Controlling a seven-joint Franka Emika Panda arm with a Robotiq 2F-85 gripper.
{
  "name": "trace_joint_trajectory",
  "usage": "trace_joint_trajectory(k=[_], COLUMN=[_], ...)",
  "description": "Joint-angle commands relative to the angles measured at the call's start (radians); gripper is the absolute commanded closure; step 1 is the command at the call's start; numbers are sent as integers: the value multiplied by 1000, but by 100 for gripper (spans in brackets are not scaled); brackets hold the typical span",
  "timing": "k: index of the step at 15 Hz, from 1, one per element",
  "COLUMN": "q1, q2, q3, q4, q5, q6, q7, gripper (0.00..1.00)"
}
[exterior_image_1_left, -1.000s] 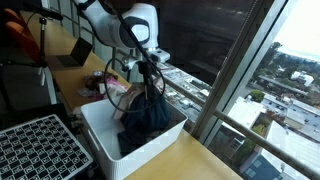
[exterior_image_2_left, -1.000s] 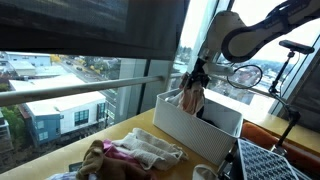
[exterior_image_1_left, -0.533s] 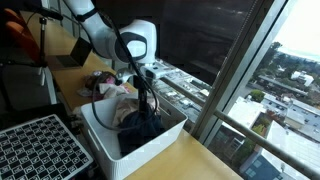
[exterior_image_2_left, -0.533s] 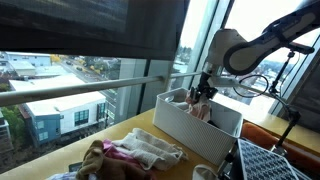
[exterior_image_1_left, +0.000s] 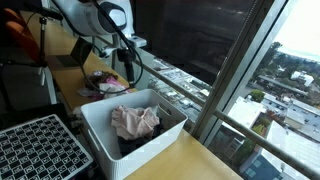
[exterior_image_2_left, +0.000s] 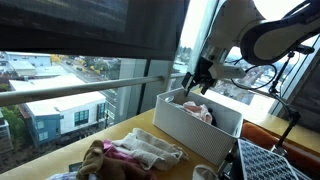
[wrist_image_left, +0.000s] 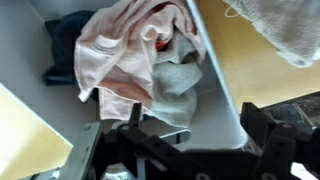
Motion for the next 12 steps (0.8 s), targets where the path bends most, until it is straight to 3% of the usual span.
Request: trace_joint_trajectory(k=[1,4,6,9,12], q1=[70,128,172,233,256], q2=[-35,75,177,354,531], q3=[98,185,206,177,144], q4=[31,124,212,375,538], q5=[-79,-113,-158,-201,-158], q6=[-49,-12,4,17,37], q7=[111,158,178,144,61], gripper=[0,0,0,0,0])
